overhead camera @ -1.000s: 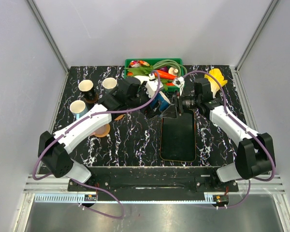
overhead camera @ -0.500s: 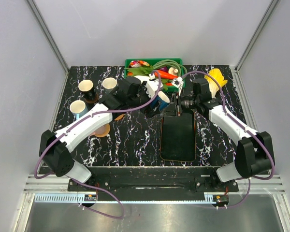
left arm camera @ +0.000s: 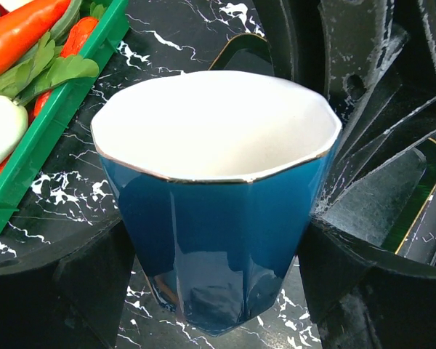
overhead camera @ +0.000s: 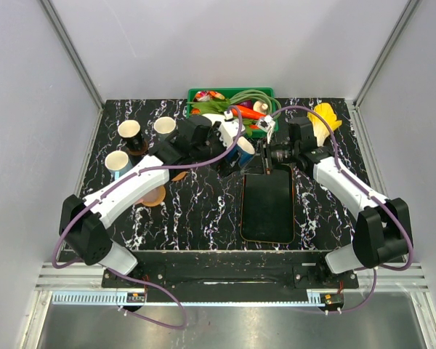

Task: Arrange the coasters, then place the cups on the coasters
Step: Place the cup on the coaster.

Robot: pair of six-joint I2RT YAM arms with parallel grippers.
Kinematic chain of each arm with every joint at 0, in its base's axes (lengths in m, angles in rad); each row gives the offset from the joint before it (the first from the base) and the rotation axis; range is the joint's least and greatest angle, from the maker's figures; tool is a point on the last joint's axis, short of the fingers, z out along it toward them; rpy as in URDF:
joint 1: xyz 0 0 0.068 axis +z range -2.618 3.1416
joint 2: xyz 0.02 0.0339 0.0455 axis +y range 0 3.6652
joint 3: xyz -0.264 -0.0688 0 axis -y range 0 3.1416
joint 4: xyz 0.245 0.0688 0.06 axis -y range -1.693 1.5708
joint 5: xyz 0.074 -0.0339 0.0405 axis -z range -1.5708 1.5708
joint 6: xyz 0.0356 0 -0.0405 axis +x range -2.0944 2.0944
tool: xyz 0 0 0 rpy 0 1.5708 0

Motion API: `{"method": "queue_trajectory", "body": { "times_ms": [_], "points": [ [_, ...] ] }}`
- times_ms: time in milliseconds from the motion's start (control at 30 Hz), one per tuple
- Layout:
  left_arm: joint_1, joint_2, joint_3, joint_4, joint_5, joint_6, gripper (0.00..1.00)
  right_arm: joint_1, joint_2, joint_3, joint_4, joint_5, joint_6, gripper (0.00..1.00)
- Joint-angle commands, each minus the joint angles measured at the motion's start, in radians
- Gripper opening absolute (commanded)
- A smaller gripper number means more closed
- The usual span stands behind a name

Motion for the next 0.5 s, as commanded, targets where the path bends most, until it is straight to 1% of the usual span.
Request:
{"method": "queue_trajectory", "body": {
  "times_ms": [0, 200, 300, 467],
  "points": [
    [0.005, -0.03, 0.006, 0.14, 0.036, -0.016, 0.87, 0.019, 0.016, 0.045, -0.001, 0.052, -0.076, 0.0],
    [0.008, -0.03, -0.067, 0.186, 0.016, -0.025, 0.91, 0.034, 0.063, 0.047, -0.001, 0.144, -0.078, 0.0],
    [0.008, -0.03, -0.1, 0.212, 0.011, -0.025, 0.96, 0.043, 0.097, 0.053, -0.001, 0.166, -0.079, 0.0],
    [0.014, -0.024, -0.126, 0.211, 0.017, -0.013, 0.98, 0.063, 0.155, 0.074, -0.002, 0.21, -0.076, 0.0]
  ]
}}
